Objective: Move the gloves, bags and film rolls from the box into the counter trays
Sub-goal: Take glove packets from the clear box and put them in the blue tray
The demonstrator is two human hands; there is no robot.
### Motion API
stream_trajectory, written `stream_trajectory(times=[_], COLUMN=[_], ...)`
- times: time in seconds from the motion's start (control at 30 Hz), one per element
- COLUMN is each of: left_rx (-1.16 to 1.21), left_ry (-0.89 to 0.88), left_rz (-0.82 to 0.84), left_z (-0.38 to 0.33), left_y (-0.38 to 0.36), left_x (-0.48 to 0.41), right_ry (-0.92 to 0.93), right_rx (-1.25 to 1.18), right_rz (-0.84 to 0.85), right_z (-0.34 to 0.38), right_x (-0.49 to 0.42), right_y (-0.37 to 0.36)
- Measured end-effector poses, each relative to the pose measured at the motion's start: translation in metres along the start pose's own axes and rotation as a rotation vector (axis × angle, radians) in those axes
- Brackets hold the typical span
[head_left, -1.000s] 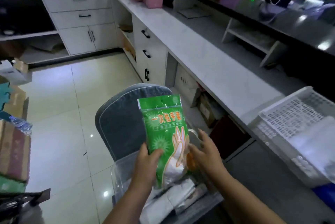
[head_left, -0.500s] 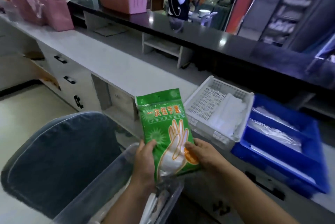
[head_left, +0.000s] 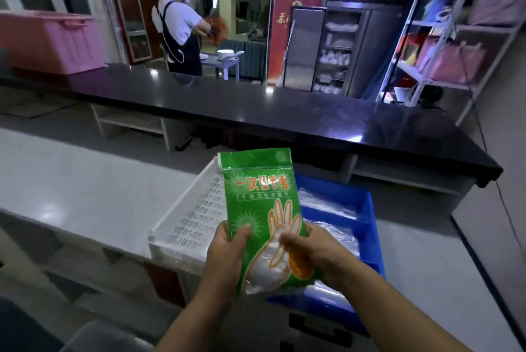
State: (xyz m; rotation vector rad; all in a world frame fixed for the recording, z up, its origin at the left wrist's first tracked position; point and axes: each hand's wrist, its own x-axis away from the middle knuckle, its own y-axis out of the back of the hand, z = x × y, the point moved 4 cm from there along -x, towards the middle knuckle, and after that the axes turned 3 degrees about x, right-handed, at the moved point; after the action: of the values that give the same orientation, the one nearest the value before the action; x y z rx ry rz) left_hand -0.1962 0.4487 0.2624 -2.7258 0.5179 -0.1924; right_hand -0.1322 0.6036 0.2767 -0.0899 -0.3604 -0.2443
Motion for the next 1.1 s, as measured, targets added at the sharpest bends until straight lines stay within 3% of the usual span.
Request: stream_trajectory(times=[0.1,0.33,0.43,0.63,0.83,1.1], left_rx=[-0.241,-0.55,-0.89,-1.495,-1.694,-1.854], left_ry=[-0.052,-0.015,-0.077,-0.261,-0.181,-0.411], left_rz=[0.005,0.142,0.198,0.567,0.969,1.177], left_z=[0.014,0.059,0.073,0.105,0.142,0.164], left_y=[-0.041,-0.126,-0.139,-0.183,-0.202,-0.203], left_x=[-0.034,-0.097,-0.125,-0.205,-0.258,-0.275], right_ry=[0.05,0.207,0.252,0.176,0.109,0.048], right_rx=[0.086,0.352,0.52,0.765,0.872,0.906], right_rz=[-0.098,-0.38,-0.484,-0.698,-0.849,-0.921], right_z=[0.012,0.046,0.058,0.054,0.042,0.038], right_x=[-0.014,-0.023,-0.018,0.002,0.022,0.011], right_y=[0.057,0.187,0.23,0.29,0.303,0.289])
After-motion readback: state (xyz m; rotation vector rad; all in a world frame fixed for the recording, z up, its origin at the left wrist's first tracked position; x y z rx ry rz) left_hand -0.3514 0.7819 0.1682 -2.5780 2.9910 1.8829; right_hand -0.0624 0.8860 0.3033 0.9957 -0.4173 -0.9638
